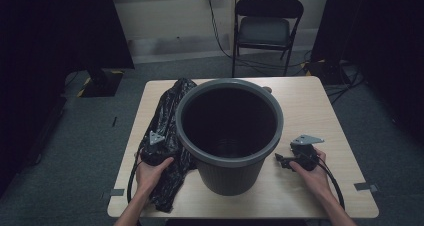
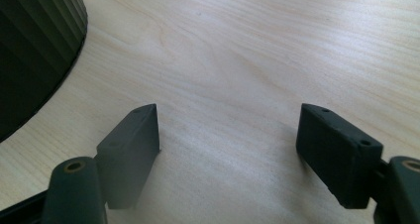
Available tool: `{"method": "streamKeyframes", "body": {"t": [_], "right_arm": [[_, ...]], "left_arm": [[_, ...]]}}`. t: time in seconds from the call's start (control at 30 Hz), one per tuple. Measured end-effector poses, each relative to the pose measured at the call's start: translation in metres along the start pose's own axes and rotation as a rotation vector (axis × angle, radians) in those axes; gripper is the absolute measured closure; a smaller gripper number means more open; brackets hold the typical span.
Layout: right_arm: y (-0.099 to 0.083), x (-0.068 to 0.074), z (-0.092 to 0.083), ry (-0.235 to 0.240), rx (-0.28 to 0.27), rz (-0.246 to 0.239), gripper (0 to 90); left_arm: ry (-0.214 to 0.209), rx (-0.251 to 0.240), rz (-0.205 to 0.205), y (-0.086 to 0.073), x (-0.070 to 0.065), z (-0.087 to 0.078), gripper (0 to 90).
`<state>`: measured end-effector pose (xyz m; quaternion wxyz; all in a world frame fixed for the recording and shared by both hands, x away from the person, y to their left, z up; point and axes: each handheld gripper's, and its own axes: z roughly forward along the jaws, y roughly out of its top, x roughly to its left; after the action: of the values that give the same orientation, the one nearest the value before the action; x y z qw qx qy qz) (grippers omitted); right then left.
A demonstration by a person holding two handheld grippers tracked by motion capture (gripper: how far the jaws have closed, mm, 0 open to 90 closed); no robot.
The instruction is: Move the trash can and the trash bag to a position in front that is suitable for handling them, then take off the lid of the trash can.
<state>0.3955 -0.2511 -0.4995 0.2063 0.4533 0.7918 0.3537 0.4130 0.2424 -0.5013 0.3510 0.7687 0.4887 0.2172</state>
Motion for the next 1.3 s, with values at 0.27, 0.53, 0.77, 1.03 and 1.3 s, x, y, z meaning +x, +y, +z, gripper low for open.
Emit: {"method": "streamKeyframes", "body": {"t": [0.27, 0.53, 0.77, 1.03, 1.3], "right_arm": [[0.001, 0.000, 0.000, 0.002, 0.002, -0.002, 23.7], [0.017, 0.000, -0.011, 0.043, -0.002, 0.004, 25.0], [0.058, 0.000, -0.040, 0.075, -0.088, -0.020, 28.3], [0.110, 0.001, -0.068, 0.145, -0.177, -0.068, 40.9], [0.171, -0.003, -0.091, 0.188, -0.197, -0.127, 58.2]], "left_arm": [[-0.023, 0.003, 0.024, 0.001, 0.003, -0.003, 24.5], [-0.146, -0.066, 0.021, 0.002, 0.004, -0.033, 26.8], [-0.205, -0.006, 0.142, -0.013, -0.016, -0.036, 25.9], [-0.197, 0.025, 0.184, -0.021, -0.022, -0.028, 26.4], [-0.167, 0.012, 0.155, -0.020, -0.027, -0.023, 20.5]]}}
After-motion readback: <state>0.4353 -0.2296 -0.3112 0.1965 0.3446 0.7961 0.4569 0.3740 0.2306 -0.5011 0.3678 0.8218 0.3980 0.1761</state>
